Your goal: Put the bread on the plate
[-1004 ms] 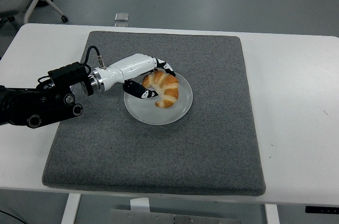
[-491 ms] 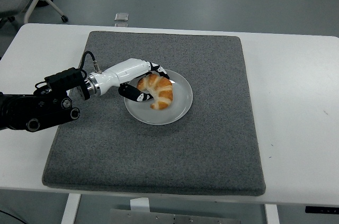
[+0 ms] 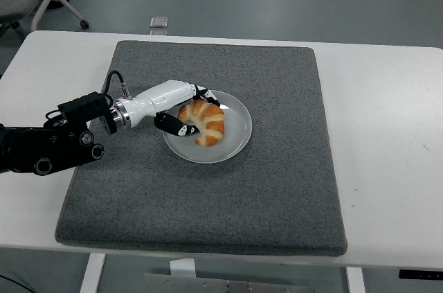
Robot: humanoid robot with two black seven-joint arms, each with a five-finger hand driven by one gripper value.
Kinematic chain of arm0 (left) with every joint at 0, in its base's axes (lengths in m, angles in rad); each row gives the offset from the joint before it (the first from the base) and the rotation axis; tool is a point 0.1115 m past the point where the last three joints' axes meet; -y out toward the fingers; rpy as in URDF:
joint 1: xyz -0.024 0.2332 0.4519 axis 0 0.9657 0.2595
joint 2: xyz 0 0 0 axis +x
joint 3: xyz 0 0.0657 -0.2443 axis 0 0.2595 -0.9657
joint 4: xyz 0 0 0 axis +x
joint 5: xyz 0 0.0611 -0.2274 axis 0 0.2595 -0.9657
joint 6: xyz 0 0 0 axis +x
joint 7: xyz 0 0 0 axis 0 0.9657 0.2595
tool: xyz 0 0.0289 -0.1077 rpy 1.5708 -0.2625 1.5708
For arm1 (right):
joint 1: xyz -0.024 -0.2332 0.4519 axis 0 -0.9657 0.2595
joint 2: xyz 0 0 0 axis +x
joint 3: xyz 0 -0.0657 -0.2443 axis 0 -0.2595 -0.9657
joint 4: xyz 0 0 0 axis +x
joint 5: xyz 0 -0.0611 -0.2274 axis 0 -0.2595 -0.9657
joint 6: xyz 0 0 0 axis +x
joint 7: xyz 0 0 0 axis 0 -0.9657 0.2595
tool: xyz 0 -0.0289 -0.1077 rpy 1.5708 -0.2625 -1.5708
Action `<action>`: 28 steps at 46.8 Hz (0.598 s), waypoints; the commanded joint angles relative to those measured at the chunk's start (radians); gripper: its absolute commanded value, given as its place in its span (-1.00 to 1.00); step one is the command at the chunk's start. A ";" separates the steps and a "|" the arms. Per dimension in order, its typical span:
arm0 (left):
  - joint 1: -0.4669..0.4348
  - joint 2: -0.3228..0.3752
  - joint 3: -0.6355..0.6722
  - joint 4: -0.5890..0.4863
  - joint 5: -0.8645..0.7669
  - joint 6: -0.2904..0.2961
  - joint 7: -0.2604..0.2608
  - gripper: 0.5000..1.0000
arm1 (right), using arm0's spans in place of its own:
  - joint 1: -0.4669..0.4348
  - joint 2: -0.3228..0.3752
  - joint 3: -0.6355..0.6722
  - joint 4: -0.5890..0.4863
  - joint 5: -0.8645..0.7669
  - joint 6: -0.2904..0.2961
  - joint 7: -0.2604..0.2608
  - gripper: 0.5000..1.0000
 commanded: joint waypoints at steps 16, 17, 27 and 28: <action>0.000 0.000 -0.003 0.000 -0.012 0.000 -0.003 0.39 | 0.000 0.000 0.000 0.000 0.000 0.000 0.000 0.72; 0.000 0.000 -0.003 0.000 -0.012 0.000 -0.003 0.39 | 0.000 0.000 0.000 0.000 0.000 0.000 0.000 0.72; 0.022 -0.002 -0.006 0.002 -0.014 0.000 -0.003 0.83 | 0.000 0.000 0.000 0.000 0.000 0.000 0.000 0.72; 0.023 -0.002 -0.006 0.002 -0.014 0.000 -0.003 0.83 | 0.000 0.000 0.000 0.000 0.000 0.000 0.000 0.72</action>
